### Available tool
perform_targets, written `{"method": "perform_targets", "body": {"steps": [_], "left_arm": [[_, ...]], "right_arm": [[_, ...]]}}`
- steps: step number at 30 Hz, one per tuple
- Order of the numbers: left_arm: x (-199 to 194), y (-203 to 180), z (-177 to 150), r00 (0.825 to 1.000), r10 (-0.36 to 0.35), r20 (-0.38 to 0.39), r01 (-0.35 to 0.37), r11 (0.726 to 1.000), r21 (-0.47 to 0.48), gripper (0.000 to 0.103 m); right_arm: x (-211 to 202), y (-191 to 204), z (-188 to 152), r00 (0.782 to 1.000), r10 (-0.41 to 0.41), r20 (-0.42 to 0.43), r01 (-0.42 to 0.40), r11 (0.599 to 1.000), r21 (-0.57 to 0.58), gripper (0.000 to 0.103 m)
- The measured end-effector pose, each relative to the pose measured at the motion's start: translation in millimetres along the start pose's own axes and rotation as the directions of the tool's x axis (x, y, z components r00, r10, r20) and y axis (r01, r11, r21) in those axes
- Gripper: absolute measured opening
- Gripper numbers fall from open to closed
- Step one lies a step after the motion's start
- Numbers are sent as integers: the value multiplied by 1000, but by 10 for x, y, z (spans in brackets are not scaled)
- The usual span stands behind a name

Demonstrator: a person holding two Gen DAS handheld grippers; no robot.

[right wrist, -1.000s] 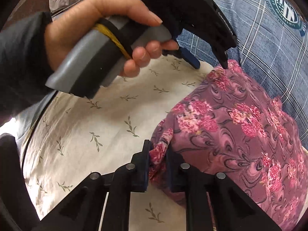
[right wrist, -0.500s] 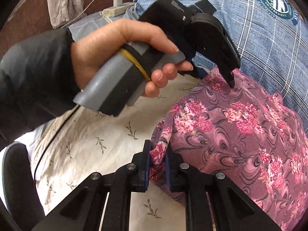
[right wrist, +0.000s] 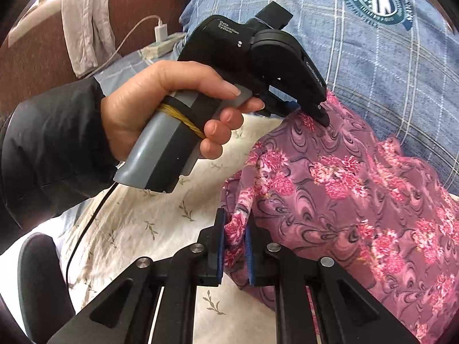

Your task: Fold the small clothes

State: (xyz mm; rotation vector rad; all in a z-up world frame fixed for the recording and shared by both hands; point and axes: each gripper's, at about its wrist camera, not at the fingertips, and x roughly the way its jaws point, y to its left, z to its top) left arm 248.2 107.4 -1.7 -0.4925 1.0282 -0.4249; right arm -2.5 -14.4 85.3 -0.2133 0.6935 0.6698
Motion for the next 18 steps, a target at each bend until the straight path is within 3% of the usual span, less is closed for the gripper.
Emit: {"method": "perform_targets", "body": {"steps": [10, 18], "left_arm": [[-278, -535, 93, 998, 69, 14, -69, 995, 66, 10], [-232, -1127, 67, 986, 165, 31, -168, 975, 145, 10]], "right_arm": [[-414, -259, -9, 997, -6, 78, 1, 998, 57, 10], [-674, -476, -58, 991, -11, 135, -3, 995, 104, 10]]}}
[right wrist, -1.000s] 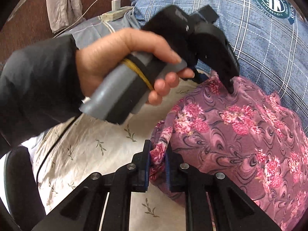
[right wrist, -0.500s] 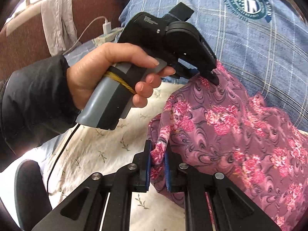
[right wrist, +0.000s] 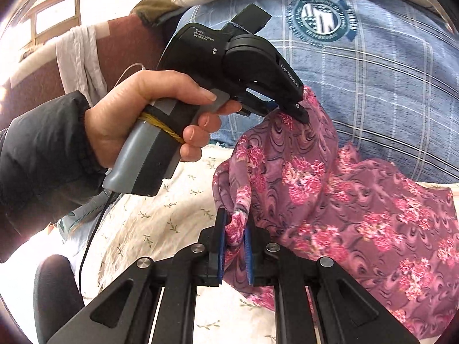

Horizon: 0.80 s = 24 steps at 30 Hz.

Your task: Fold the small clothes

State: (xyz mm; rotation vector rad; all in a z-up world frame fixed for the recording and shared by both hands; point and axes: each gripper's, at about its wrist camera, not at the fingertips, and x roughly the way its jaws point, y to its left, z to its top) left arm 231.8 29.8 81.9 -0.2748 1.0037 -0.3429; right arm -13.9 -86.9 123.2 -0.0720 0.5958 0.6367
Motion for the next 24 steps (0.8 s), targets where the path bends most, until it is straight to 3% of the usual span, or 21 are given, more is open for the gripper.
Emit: {"method": "perform_targets", "body": {"steps": [8, 24], "left_arm": [[85, -640, 28, 992, 122, 11, -122, 989, 88, 10], [298, -1563, 48, 992, 127, 10, -127, 975, 184, 9]], "right_arm": [[-317, -343, -101, 999, -20, 46, 16, 997, 72, 10], [-810, -991, -419, 993, -64, 99, 43, 978, 205, 9]]}}
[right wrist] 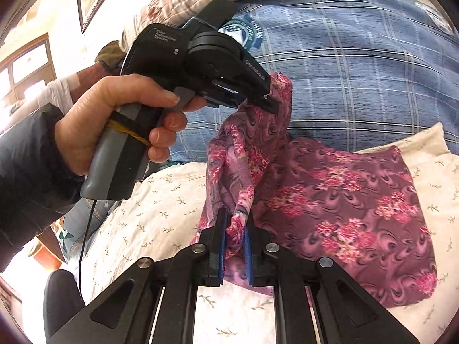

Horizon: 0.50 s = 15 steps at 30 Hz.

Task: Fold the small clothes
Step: 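Lift the shirt edge with both tools and fold it over the bundle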

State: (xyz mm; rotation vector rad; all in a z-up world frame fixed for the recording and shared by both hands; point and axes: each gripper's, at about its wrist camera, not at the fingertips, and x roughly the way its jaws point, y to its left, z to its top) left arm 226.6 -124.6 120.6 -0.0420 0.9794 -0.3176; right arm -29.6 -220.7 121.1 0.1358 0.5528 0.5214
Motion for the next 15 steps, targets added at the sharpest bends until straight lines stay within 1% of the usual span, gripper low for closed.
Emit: {"method": "perform_targets", "body": {"steps": [8, 15], "left_arm": [[70, -407, 87, 1000, -9, -1, 9, 999, 39, 9], [196, -831, 181, 1000, -17, -7, 17, 997, 78, 7]], "right_arm": [[-211, -272, -38, 999, -26, 22, 25, 999, 39, 9], [-407, -568, -137, 998, -61, 32, 58, 995, 85, 9]]}}
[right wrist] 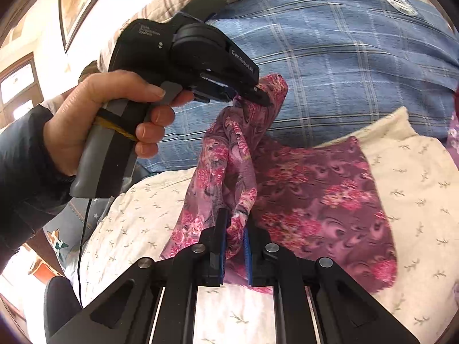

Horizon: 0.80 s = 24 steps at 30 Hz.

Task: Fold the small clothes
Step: 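Lift the shirt edge with both tools and fold it over the bundle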

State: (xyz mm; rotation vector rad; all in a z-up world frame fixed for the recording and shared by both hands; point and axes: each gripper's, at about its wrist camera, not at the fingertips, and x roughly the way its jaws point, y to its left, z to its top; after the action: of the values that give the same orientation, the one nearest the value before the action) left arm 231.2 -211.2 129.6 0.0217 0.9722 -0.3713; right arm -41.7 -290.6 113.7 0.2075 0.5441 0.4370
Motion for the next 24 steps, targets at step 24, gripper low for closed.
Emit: {"method": "perform_targets", "body": {"steps": [24], "left_arm": [[928, -805, 116, 997, 19, -73, -15, 998, 63, 6]], "right_arm": [[-207, -720, -310, 998, -66, -24, 68, 991, 116, 9]]}}
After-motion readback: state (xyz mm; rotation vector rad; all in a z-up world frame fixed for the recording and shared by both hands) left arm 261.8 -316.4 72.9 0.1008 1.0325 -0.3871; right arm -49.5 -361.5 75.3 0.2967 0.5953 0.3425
